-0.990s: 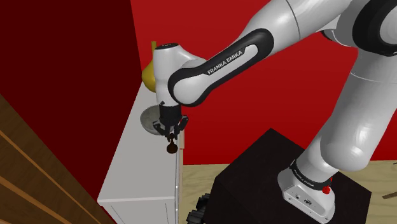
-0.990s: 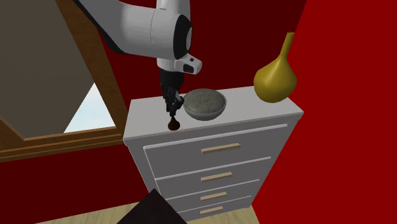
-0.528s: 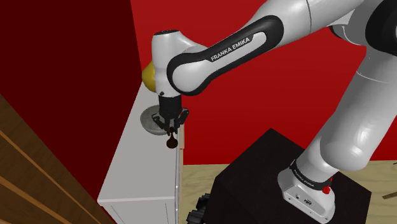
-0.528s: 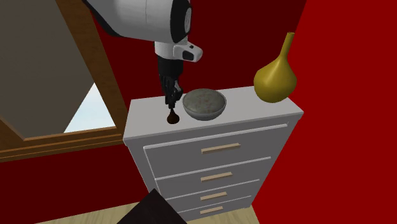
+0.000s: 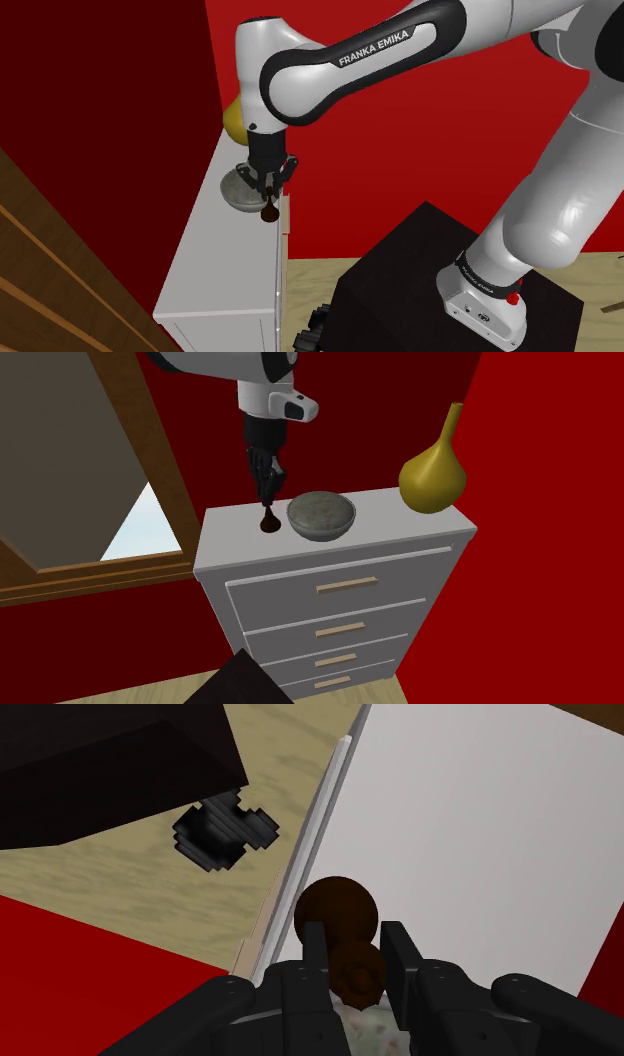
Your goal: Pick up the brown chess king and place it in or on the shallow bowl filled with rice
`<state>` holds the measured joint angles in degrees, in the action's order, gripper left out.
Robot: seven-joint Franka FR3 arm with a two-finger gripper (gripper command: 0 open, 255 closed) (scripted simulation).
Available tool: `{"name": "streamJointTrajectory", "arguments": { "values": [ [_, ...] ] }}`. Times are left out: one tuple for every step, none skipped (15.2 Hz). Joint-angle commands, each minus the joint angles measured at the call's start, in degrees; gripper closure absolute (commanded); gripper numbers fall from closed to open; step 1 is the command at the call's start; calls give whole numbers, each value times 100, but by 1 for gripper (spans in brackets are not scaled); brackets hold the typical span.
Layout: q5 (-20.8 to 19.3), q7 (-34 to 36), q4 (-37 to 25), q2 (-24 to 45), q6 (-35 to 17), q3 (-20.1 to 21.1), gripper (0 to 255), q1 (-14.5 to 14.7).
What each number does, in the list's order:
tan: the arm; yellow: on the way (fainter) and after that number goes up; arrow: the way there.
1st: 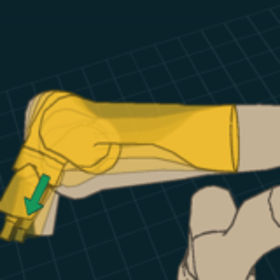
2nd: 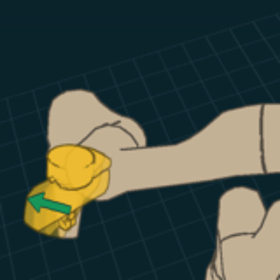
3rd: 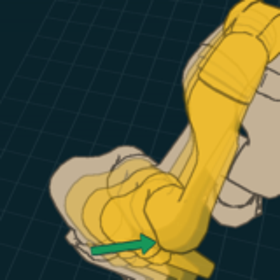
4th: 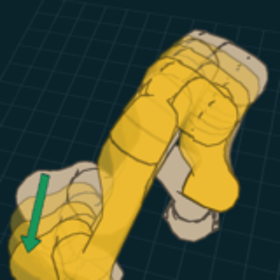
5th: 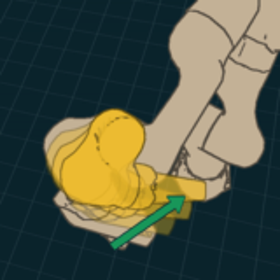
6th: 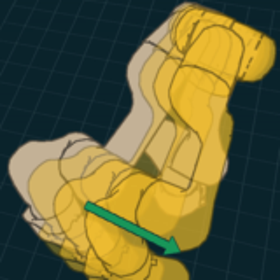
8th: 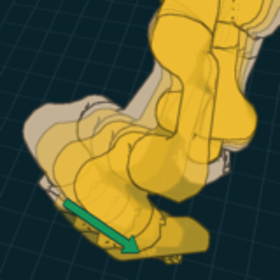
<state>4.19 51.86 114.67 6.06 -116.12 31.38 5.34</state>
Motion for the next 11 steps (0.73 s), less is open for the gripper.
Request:
{"name": "streamJointTrajectory", "arguments": {
  "values": [
    [30,-7,-79,-61,134,3,255,-7],
    [44,-11,-126,-91,207,3,255,-11],
    [57,-15,-175,-119,281,4,255,-15],
    [70,-18,-224,-146,355,4,255,-19],
    [82,-20,-275,-172,428,3,255,-22],
    [93,-22,-328,-197,502,3,255,-26],
    [103,-23,-381,-220,576,2,255,-29],
    [112,-24,-436,-242,650,1,255,-32],
    [121,-24,-493,-262,725,0,255,-35],
    [129,-24,-550,-282,799,-1,255,-38],
    [136,-23,-609,-299,873,-2,255,-40]
  ]
}}
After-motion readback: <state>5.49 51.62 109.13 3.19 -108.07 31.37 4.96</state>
